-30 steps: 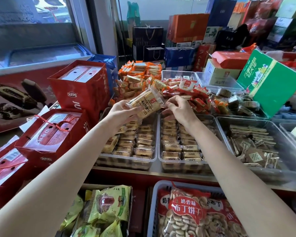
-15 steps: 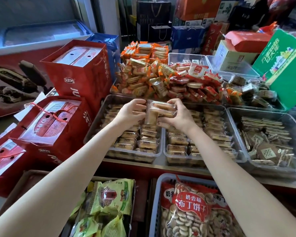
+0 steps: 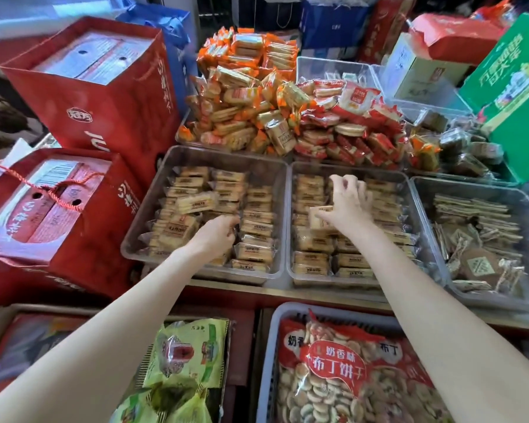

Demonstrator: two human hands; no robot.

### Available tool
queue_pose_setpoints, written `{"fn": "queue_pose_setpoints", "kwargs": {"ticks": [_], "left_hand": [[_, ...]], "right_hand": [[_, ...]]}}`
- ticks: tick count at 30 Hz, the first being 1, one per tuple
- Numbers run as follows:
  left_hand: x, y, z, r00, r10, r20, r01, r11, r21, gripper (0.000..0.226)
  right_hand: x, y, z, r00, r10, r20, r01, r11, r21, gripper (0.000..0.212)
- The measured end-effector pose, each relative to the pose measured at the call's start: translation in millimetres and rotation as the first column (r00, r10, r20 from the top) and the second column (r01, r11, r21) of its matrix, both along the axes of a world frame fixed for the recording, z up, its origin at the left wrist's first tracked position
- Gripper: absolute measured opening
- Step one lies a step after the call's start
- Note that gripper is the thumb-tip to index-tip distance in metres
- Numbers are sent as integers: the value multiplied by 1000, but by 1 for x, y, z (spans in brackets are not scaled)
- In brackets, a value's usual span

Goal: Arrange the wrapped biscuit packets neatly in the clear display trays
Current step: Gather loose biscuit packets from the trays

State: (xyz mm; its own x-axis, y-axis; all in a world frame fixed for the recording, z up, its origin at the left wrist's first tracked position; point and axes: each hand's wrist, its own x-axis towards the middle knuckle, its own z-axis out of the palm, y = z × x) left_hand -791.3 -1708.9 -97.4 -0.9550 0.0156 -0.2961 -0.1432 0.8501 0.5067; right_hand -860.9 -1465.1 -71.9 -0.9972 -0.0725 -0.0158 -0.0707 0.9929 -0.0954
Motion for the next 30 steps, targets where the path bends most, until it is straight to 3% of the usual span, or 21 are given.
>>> {"fn": "queue_pose_setpoints", "kwargs": {"ticks": [4,8,11,15,18,21,24,26,28,30], "left_hand": [[-3,-9,-22,987,-138,79,148,978,-144,54],[4,-21,-26,955,-220,197,264,935,-235,68],[4,-22,-22,949,-229,217,279,932,-233,67],[2,-19,-22,950,-209,233,262,939,-224,68],[2,-17,-22,950,-218,222,270,932,-241,69],[-1,-19,-20,942,-235,241,292,927,-236,69],[-4,-18,-7,967,-198,159,215,971,-104,63],[-6,-14,12,1000,-31,0,31,996,82,52],[-11,-10,34,978,190,-89,-143,914,380,44],[-14,-4,54,949,302,-87,-187,765,616,36]], "right_hand": [[-8,-60,-7,934,355,48,-356,935,12,54],[-6,-109,-37,803,541,249,-595,754,279,48],[-17,-117,-46,806,525,275,-591,746,307,45],[-28,-111,-54,824,470,315,-544,811,215,72],[-24,-108,-50,836,468,288,-510,855,92,79],[-19,-95,-28,887,423,186,-411,906,-104,68],[-13,-73,2,912,366,187,-255,859,-443,68],[-8,-61,24,905,377,197,-204,792,-575,62],[1,-52,44,896,386,219,-138,711,-689,55],[10,-45,58,884,406,234,-84,629,-773,52]]}}
